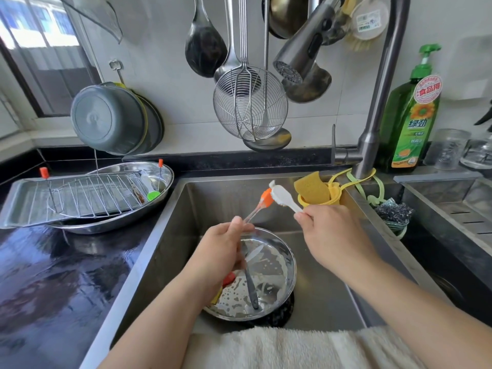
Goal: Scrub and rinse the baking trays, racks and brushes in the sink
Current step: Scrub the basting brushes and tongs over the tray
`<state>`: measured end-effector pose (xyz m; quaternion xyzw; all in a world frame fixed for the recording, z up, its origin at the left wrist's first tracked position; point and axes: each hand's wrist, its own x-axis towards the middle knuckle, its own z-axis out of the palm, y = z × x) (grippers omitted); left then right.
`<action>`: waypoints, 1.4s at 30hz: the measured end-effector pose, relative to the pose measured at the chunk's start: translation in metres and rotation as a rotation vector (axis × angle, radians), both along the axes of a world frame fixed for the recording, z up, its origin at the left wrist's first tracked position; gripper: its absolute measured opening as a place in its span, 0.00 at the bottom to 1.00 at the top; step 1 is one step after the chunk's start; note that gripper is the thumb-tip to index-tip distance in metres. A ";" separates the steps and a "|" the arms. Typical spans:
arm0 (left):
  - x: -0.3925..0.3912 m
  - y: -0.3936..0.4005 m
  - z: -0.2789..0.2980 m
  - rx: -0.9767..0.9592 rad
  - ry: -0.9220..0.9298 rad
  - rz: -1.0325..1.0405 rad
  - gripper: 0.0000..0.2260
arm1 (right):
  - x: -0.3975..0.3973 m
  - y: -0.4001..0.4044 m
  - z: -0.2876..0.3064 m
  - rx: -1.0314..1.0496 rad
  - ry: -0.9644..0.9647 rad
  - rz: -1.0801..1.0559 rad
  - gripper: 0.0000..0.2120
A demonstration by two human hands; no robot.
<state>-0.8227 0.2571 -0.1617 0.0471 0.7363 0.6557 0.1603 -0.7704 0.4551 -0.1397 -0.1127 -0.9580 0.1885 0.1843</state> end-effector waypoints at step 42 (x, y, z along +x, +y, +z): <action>0.007 -0.002 0.008 -0.079 0.213 -0.068 0.11 | 0.003 0.007 0.001 -0.043 -0.069 -0.034 0.22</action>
